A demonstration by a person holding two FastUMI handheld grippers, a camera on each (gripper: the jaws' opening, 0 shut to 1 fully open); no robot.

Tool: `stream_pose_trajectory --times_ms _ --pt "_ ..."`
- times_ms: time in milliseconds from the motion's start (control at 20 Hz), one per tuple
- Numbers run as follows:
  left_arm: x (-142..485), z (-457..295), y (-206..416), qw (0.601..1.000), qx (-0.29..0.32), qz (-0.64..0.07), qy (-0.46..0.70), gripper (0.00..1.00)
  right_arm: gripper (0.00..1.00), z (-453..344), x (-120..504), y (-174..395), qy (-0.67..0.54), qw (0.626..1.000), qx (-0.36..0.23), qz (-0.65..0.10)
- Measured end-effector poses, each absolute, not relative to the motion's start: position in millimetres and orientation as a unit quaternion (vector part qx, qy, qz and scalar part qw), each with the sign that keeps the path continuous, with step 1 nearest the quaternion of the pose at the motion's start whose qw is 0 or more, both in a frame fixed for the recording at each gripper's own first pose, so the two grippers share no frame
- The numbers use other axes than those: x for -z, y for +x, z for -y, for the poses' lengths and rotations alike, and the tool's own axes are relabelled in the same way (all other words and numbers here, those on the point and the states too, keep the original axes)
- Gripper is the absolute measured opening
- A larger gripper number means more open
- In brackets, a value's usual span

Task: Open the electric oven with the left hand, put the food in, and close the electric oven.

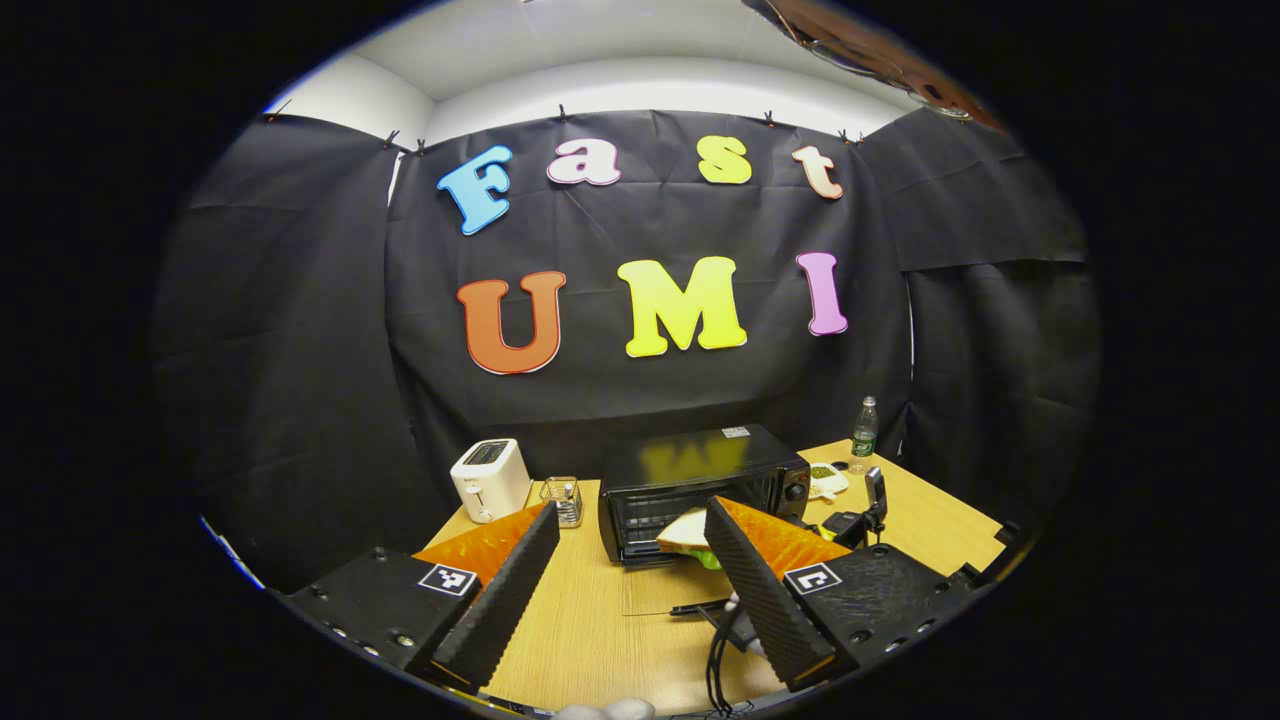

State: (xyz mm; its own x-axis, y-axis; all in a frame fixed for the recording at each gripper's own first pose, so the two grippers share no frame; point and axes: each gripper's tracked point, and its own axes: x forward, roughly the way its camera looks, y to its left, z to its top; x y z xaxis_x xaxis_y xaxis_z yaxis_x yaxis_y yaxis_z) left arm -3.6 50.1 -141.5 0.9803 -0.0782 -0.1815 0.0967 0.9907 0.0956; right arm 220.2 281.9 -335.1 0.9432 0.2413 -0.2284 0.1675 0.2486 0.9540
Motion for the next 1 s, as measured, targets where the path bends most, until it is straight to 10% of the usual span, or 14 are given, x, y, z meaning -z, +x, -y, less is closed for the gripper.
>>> stream_pose_trajectory --times_ms 750,1000 --pt "172.3 -68.5 12.9 0.991 0.031 -0.125 0.029 0.96 0.34 -290.6 361.7 301.2 0.571 0.803 0.009 -0.17" --pt "169.4 -67.7 13.5 0.992 0.029 -0.121 0.027 0.96 0.6 -282.2 372.9 298.1 0.491 0.847 0.021 -0.203"
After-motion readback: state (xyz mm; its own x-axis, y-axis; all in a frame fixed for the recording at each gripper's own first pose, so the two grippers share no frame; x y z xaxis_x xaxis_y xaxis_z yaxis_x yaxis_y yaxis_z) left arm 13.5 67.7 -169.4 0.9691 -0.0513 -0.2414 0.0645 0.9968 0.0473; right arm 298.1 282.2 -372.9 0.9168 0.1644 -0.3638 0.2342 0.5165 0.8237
